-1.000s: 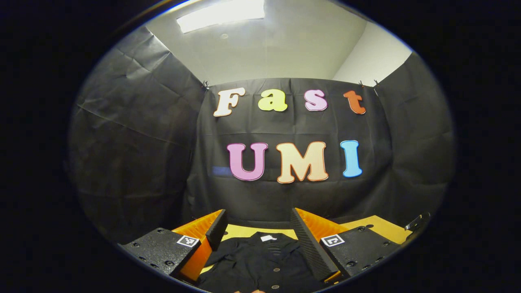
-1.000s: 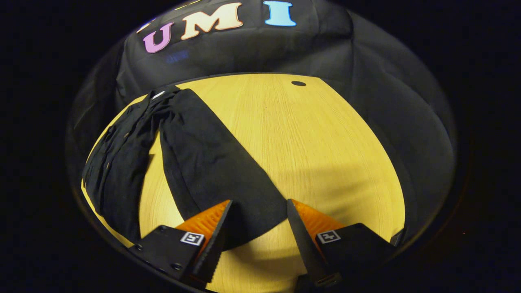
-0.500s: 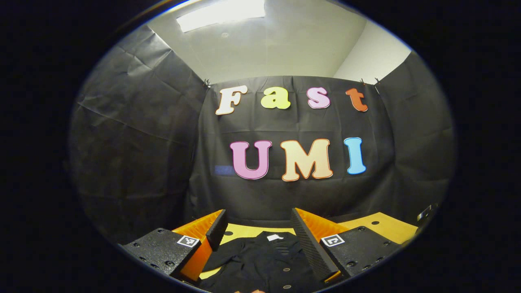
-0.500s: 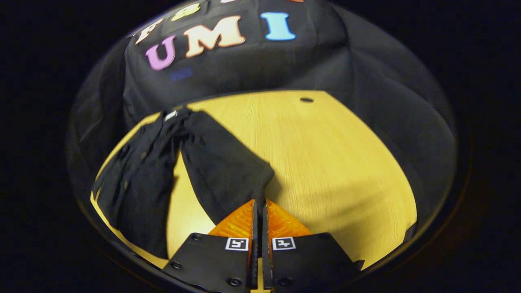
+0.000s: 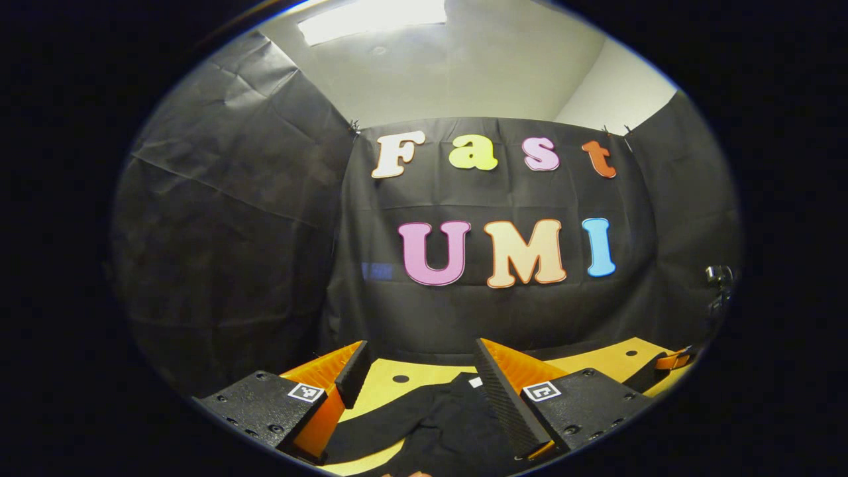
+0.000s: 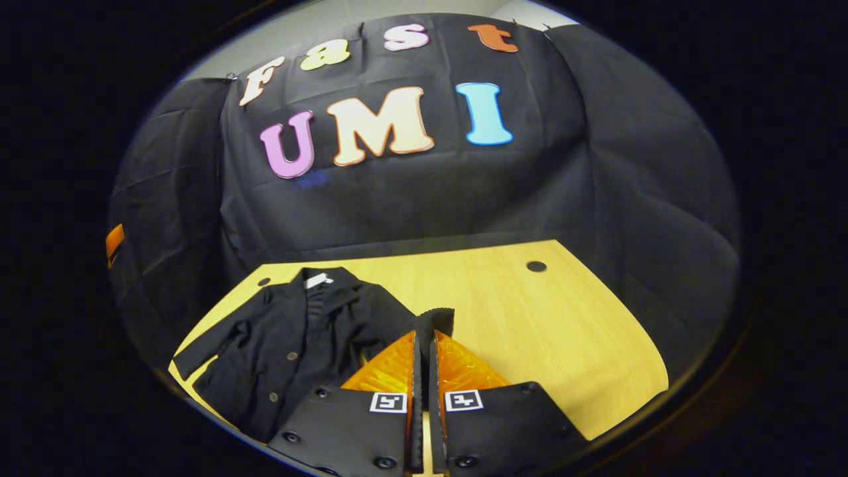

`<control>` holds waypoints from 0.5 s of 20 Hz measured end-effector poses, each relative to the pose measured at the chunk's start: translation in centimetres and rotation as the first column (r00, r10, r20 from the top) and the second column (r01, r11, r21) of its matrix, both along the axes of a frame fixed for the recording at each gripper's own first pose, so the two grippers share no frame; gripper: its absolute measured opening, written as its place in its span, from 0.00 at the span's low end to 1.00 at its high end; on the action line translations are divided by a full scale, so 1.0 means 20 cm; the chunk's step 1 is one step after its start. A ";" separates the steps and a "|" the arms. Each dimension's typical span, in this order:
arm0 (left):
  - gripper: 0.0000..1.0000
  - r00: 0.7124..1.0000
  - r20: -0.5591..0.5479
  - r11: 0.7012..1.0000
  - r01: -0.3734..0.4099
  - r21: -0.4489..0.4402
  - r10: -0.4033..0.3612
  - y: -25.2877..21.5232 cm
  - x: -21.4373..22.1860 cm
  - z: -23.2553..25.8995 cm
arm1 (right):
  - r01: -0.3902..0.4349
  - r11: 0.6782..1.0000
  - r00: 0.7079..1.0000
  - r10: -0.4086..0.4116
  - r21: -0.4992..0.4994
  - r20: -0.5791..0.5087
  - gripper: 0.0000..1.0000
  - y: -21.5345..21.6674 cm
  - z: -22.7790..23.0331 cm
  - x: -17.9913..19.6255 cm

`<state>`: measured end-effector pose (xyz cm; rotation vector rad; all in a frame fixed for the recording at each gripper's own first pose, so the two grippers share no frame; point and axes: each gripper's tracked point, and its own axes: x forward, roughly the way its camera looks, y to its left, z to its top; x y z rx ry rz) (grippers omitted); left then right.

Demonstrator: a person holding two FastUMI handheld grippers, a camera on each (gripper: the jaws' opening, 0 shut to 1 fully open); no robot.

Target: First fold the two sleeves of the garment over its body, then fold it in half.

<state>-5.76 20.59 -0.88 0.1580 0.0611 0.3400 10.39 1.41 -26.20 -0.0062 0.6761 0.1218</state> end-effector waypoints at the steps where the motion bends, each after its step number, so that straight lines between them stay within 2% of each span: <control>1: 0.92 1.000 -0.003 1.000 -0.004 0.000 0.004 0.05 -0.02 -0.01 | -0.019 1.000 1.000 0.019 0.000 0.008 0.09 0.08 0.02 0.02; 5: 0.92 0.999 -0.023 1.000 -0.022 -0.002 0.022 0.25 -0.08 -0.04 | -0.078 0.997 0.997 0.078 0.006 0.019 0.06 0.41 0.02 0.12; 7: 0.93 0.999 -0.025 1.000 -0.027 -0.007 0.027 0.35 -0.10 -0.05 | -0.110 0.994 0.994 0.109 0.014 0.029 0.09 0.59 0.01 0.15; 10: 0.92 0.999 -0.042 1.000 -0.025 -0.011 0.025 0.50 -0.11 -0.09 | -0.168 0.986 0.985 0.168 -0.015 0.029 0.06 0.85 -0.03 0.17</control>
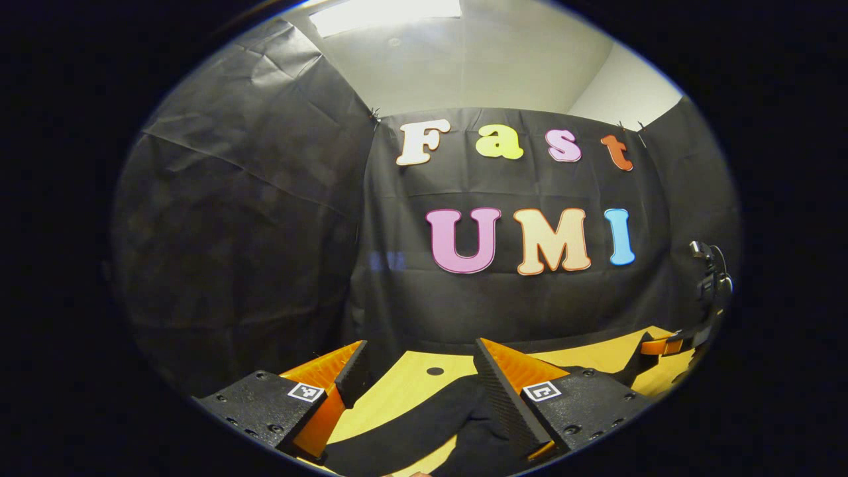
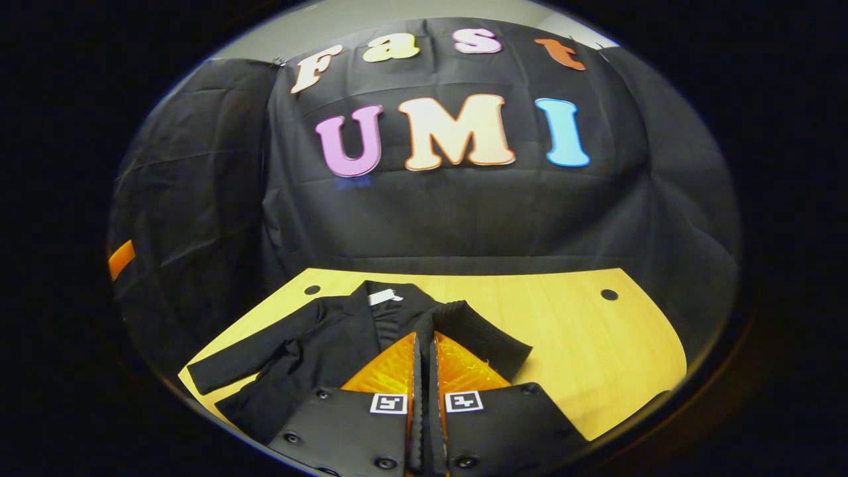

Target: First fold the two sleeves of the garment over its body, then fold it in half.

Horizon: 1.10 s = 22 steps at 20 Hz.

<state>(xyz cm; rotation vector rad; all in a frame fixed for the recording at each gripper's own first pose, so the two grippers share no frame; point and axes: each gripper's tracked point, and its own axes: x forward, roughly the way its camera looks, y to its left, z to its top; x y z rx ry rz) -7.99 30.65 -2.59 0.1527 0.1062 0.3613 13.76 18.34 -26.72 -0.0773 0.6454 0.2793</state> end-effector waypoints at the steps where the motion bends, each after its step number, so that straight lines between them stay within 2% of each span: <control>1: 0.92 1.000 -0.007 1.000 0.004 -0.005 -0.004 0.04 0.00 -0.01 | -0.016 1.000 1.000 0.016 -0.005 0.000 0.06 0.08 -0.01 0.01; 7: 0.94 0.999 -0.023 0.999 -0.038 -0.016 0.038 0.30 -0.04 -0.04 | -0.124 0.992 0.992 0.123 -0.040 -0.028 0.06 0.51 -0.13 0.06; 17: 0.93 0.986 -0.082 0.988 -0.146 -0.051 0.142 0.57 -0.20 -0.16 | -0.210 0.977 0.972 0.204 -0.041 -0.116 0.07 1.01 -0.38 0.20; 19: 0.93 0.983 -0.102 0.985 -0.161 -0.053 0.155 0.59 -0.24 -0.19 | -0.223 0.975 0.966 0.220 -0.007 -0.135 0.06 1.09 -0.38 0.18; 20: 0.93 0.980 -0.113 0.984 -0.170 -0.049 0.164 0.59 -0.26 -0.20 | -0.220 0.975 0.967 0.220 0.012 -0.132 0.29 1.11 -0.36 0.17; 22: 0.92 0.975 -0.131 0.981 -0.189 -0.043 0.182 0.60 -0.29 -0.24 | -0.217 0.976 0.975 0.217 0.004 -0.045 0.74 1.09 -0.26 0.23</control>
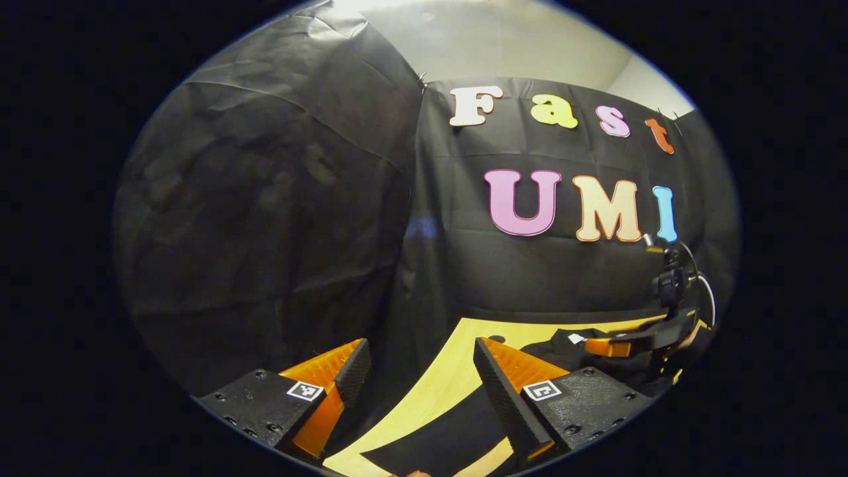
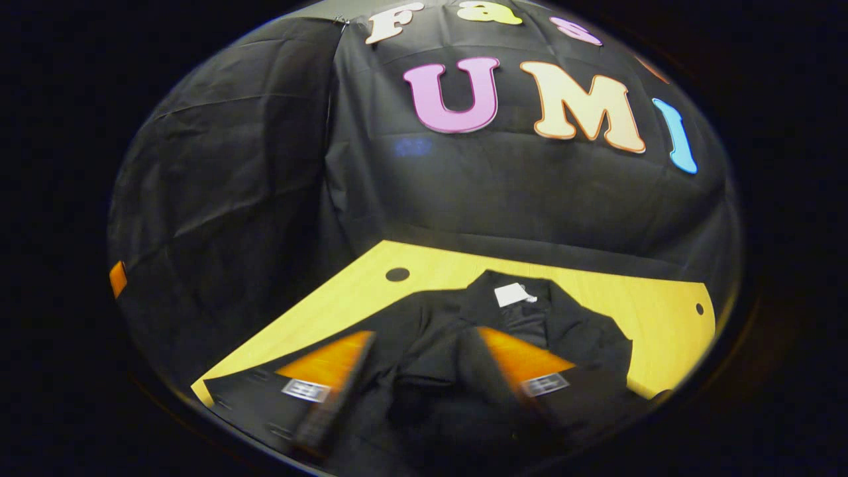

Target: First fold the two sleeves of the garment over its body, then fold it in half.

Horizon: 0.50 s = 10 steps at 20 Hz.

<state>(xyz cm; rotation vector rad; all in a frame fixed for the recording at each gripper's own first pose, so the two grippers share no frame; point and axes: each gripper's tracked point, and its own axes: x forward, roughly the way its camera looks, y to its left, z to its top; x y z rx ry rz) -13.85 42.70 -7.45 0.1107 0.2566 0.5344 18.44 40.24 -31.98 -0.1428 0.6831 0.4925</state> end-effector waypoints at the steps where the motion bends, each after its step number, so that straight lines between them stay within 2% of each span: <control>1: 0.92 1.000 -0.008 1.000 -0.011 -0.005 0.011 0.01 -0.03 -0.03 | -0.002 1.000 0.999 0.002 0.008 0.050 0.96 -0.03 0.07 0.02; 6: 0.92 0.994 -0.097 0.998 -0.057 -0.029 0.054 -0.03 -0.14 -0.24 | 0.024 0.997 0.976 -0.039 0.074 0.213 0.97 -0.26 0.42 -0.08; 10: 0.93 0.981 -0.177 0.993 -0.097 -0.073 0.083 -0.07 -0.23 -0.43 | 0.056 0.995 0.969 -0.075 0.088 0.235 0.96 -0.54 0.51 -0.19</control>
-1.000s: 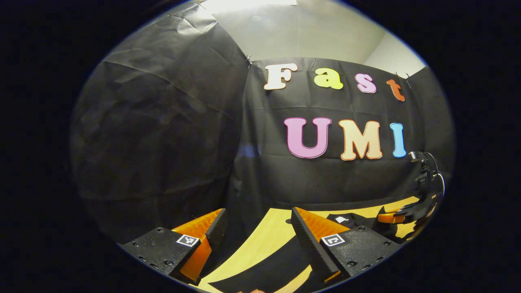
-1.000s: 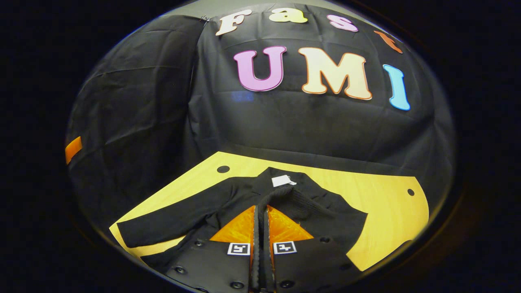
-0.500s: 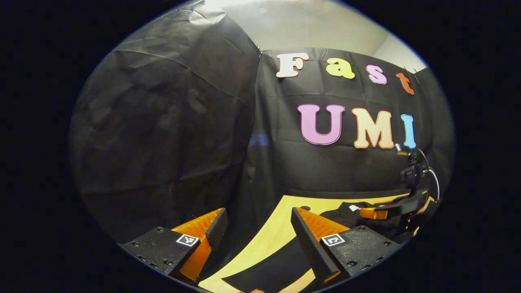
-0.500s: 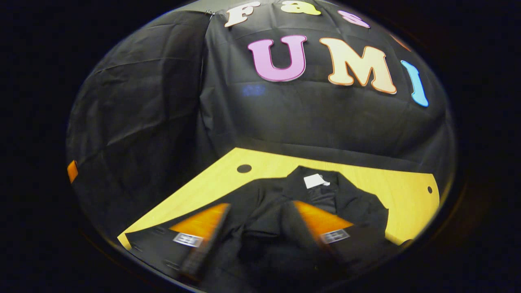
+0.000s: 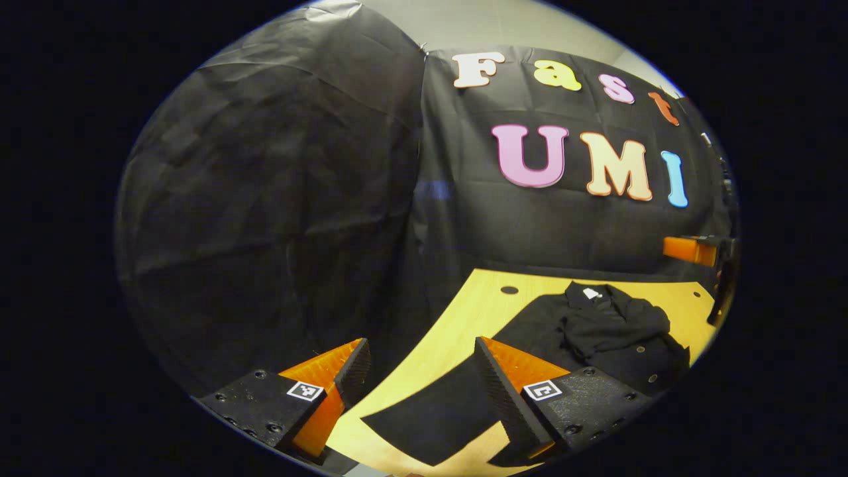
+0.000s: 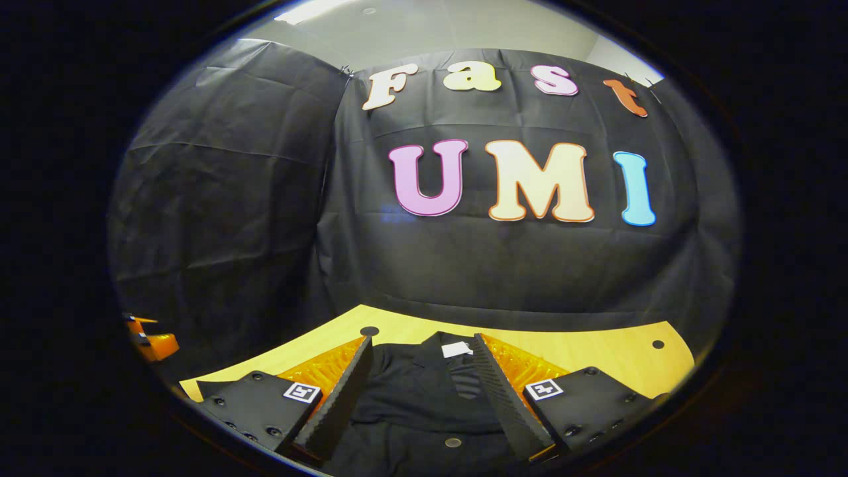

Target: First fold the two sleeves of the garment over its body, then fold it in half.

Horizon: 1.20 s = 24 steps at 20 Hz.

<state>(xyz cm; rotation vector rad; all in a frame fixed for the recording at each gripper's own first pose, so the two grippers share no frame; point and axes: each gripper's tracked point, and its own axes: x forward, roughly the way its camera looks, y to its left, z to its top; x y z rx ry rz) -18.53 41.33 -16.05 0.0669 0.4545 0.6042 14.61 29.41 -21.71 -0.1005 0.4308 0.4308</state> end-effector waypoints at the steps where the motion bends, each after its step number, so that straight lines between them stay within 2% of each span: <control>1: 0.93 1.000 -0.017 1.000 -0.015 -0.025 0.015 -0.02 -0.02 -0.06 | 0.011 1.000 1.000 -0.011 -0.005 0.004 0.96 -0.06 0.01 -0.02; 5: 0.94 0.993 -0.082 0.991 -0.090 -0.097 0.082 -0.03 -0.11 -0.26 | 0.078 0.997 0.997 -0.078 0.013 -0.007 0.96 -0.30 0.09 -0.13; 8: 0.94 0.982 -0.146 0.982 -0.138 -0.132 0.119 -0.02 -0.17 -0.40 | 0.105 0.994 0.994 -0.105 -0.026 -0.002 0.96 -0.45 0.10 -0.19; 10: 0.94 0.969 -0.208 0.972 -0.171 -0.160 0.136 -0.03 -0.21 -0.49 | 0.117 0.992 0.993 -0.117 -0.042 -0.015 0.96 -0.51 0.09 -0.23; 16: 0.96 0.927 -0.300 0.942 -0.284 -0.180 0.223 0.00 -0.33 -0.68 | 0.159 0.986 0.987 -0.158 -0.052 0.007 0.96 -0.66 0.14 -0.28; 19: 0.96 0.904 -0.358 0.930 -0.316 -0.190 0.234 -0.03 -0.37 -0.77 | 0.167 0.984 0.986 -0.166 -0.055 0.019 0.96 -0.71 0.17 -0.30; 21: 0.97 0.910 -0.344 0.938 -0.301 -0.171 0.229 -0.03 -0.36 -0.77 | 0.175 0.983 0.984 -0.174 -0.047 0.031 0.96 -0.74 0.19 -0.30; 24: 0.95 0.909 -0.347 0.935 -0.305 -0.183 0.229 -0.04 -0.36 -0.77 | 0.183 0.982 0.983 -0.181 -0.050 0.039 0.96 -0.80 0.19 -0.33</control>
